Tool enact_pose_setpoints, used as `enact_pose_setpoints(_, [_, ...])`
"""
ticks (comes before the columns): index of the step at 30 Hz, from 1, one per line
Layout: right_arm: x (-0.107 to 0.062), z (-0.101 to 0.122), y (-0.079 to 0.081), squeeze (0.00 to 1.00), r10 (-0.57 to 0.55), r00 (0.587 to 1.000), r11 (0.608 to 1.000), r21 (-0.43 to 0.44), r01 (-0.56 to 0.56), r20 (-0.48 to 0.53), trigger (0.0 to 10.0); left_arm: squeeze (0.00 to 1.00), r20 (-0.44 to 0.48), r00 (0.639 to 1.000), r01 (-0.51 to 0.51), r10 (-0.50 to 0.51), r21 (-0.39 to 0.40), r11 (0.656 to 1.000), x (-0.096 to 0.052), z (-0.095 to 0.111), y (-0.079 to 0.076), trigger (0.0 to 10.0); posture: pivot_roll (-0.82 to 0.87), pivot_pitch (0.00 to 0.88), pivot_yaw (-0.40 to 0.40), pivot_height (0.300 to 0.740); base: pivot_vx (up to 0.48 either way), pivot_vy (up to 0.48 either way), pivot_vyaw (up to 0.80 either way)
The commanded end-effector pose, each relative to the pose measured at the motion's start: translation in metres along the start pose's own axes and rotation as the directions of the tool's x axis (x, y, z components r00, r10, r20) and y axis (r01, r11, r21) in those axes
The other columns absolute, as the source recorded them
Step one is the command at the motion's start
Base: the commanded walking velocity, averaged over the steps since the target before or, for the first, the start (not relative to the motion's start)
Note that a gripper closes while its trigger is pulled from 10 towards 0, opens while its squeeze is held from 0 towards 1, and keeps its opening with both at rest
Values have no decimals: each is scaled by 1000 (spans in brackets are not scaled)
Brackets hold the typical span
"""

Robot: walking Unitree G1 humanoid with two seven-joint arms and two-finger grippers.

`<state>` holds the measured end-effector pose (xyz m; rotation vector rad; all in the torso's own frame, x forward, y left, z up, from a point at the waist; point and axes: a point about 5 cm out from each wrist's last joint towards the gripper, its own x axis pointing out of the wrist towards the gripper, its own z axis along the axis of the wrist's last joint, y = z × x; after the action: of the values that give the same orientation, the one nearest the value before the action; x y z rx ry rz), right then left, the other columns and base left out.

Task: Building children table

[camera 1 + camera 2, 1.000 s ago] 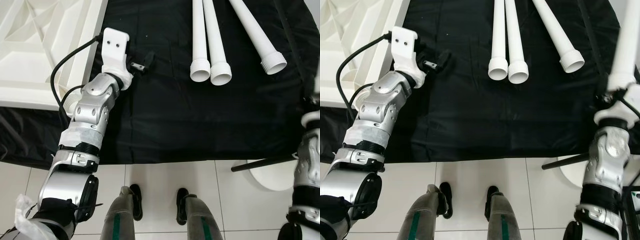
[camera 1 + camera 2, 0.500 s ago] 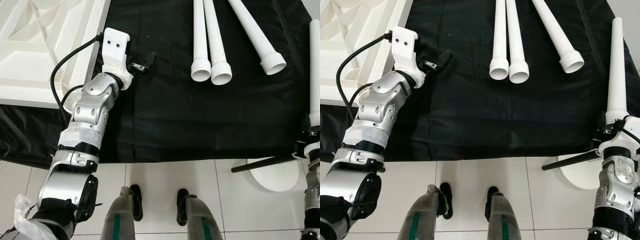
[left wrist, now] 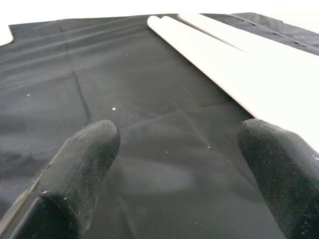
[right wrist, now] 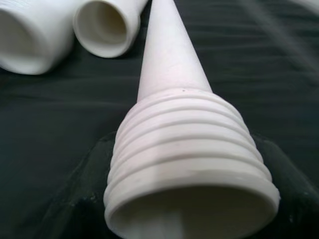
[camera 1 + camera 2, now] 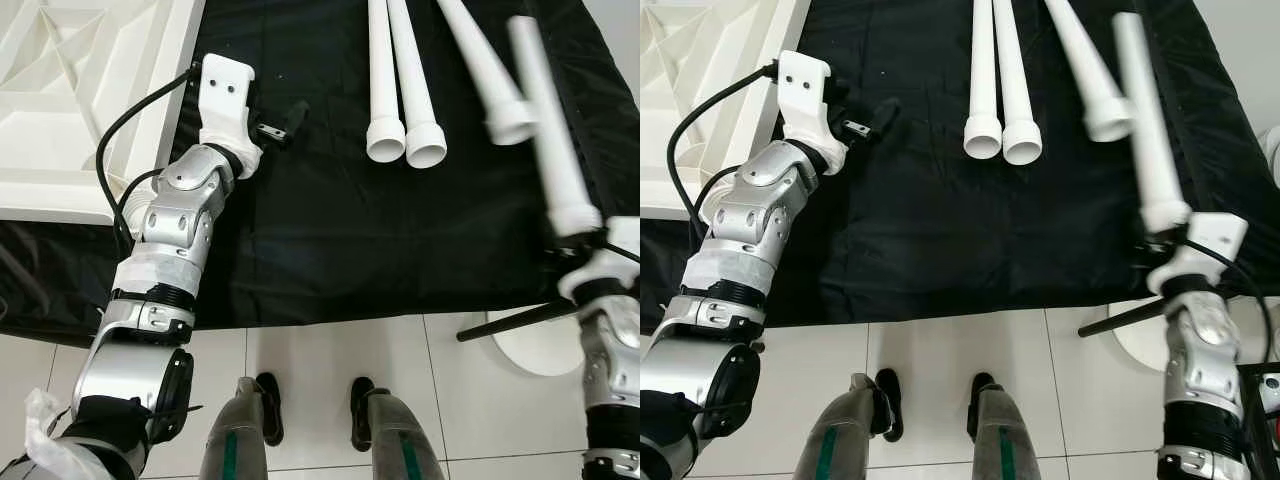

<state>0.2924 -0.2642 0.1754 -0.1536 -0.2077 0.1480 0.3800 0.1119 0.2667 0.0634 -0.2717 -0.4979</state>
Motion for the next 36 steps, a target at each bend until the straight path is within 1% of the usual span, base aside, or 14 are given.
enact_pose_setpoints(1, [-1,-9,21,0,146,988,989,43,-144,-54,10000,0,-9,1000,-1,1,-15,1000,-1,-2,0,10000,11,283,4,740,0,0,0])
enact_pose_setpoints(5, [-1,-9,23,0,163,985,986,49,-161,-58,10000,0,-9,1000,-1,1,-15,1000,-1,-2,0,10000,11,283,4,740,0,0,0])
enact_pose_setpoints(10, [0,-5,38,0,268,962,963,37,-266,-51,10000,0,-8,1000,-11,11,-18,1000,-1,-2,1,10000,11,288,0,740,0,0,0])
enact_pose_setpoints(12, [1,-3,38,0,263,964,965,22,-263,-42,10000,0,-6,1000,-11,11,-17,1000,-1,-2,1,10000,11,288,0,740,0,0,0])
enact_pose_setpoints(14, [2,-1,35,0,232,972,973,11,-231,-34,10000,0,-5,1000,-10,10,-19,1000,0,-2,0,10000,10,286,-1,740,0,0,0])
enact_pose_setpoints(16, [2,2,24,0,128,992,992,3,-128,-8,10000,0,5,1000,-2,2,-20,1000,0,-1,-1,10000,12,283,0,740,0,0,0])
enact_pose_setpoints(17, [2,2,24,0,128,992,992,3,-128,-8,10000,0,5,1000,-2,2,-20,1000,0,-1,-1,10000,12,283,0,740,0,0,0])
enact_pose_setpoints(19, [-1,8,12,0,-41,998,998,49,38,46,10000,0,21,1000,12,-11,-34,999,0,2,0,10000,10,279,2,740,0,0,0])
enact_pose_setpoints(20, [-3,11,8,0,-115,990,992,67,109,79,10000,0,33,999,20,-19,-41,999,0,4,0,10000,12,277,2,740,0,0,0])
enact_pose_setpoints(23, [-5,15,5,0,-184,977,981,86,175,110,10000,0,43,999,33,-31,-52,998,0,6,0,10000,13,274,4,740,0,0,0])
enact_pose_setpoints(25, [-10,27,3,0,-287,938,955,132,265,192,10000,0,74,995,67,-61,-71,995,1,10,-1,10000,14,269,8,740,0,0,0])
enact_pose_setpoints(27, [-10,27,3,0,-287,938,955,132,265,192,10000,0,74,995,67,-61,-71,995,1,10,-1,10000,14,269,8,740,0,0,0])
enact_pose_setpoints(31, [-9,43,14,0,-308,914,949,160,273,266,10000,0,110,989,104,-94,-91,990,2,16,-1,10000,17,242,14,740,0,0,0])
enact_pose_setpoints(36, [-3,59,24,0,-292,901,955,140,260,322,10000,0,116,987,121,-115,-49,991,4,19,-1,10000,20,218,17,740,0,0,0])
